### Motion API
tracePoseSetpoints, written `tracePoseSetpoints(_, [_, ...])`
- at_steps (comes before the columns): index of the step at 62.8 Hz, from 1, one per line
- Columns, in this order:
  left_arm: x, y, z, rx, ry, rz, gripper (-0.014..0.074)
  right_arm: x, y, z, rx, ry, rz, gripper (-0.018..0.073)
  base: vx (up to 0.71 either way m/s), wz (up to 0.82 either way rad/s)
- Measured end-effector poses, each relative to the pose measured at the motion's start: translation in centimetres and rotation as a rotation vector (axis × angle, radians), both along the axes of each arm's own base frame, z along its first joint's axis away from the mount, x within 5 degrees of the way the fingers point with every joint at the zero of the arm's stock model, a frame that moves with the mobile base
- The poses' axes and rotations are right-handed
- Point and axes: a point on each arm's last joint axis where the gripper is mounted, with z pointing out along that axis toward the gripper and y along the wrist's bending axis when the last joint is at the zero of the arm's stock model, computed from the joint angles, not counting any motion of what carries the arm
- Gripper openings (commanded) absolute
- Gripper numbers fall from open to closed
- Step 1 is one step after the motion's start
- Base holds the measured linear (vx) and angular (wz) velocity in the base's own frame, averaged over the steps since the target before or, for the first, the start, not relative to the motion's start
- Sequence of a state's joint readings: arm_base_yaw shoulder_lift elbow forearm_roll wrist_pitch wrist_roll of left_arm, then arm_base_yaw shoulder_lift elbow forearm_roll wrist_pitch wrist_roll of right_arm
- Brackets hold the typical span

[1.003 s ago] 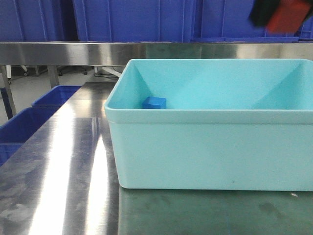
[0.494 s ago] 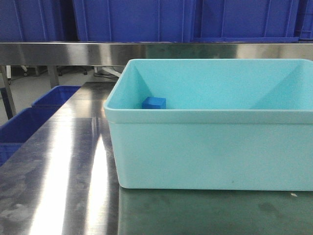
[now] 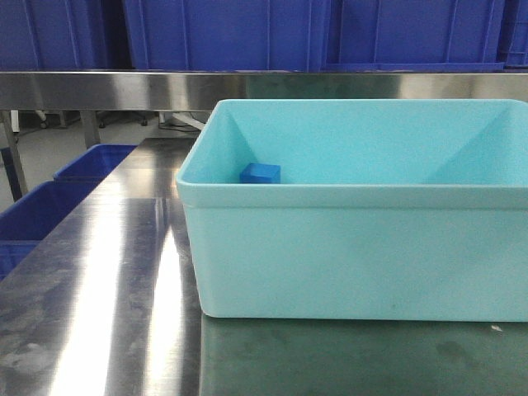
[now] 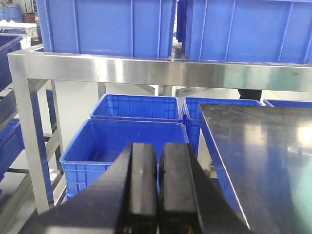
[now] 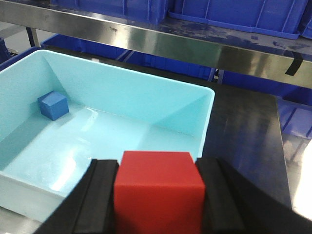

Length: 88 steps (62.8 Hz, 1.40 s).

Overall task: Pick red cube and place on left shelf
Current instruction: 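Lift the red cube out of the tub with the right gripper, then drive the base to the shelf rack holding the red cube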

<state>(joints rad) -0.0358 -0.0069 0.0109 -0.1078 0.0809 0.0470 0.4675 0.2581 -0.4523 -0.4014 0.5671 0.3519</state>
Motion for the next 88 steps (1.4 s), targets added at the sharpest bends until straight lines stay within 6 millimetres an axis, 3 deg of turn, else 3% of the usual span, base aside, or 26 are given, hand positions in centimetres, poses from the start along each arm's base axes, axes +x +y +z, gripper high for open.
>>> tracePoseSetpoints(40, [0.0,0.0,0.0,0.0,0.0,0.0,0.0102,-0.01,-0.08,-0.1,-0.01,0.01,-0.007,0.011,-0.04,0.16])
tracePoseSetpoints(88, [0.0,0.0,0.0,0.0,0.0,0.0,0.0102,-0.01,-0.08,-0.1,-0.01,0.01,-0.007,0.011,-0.14,0.81])
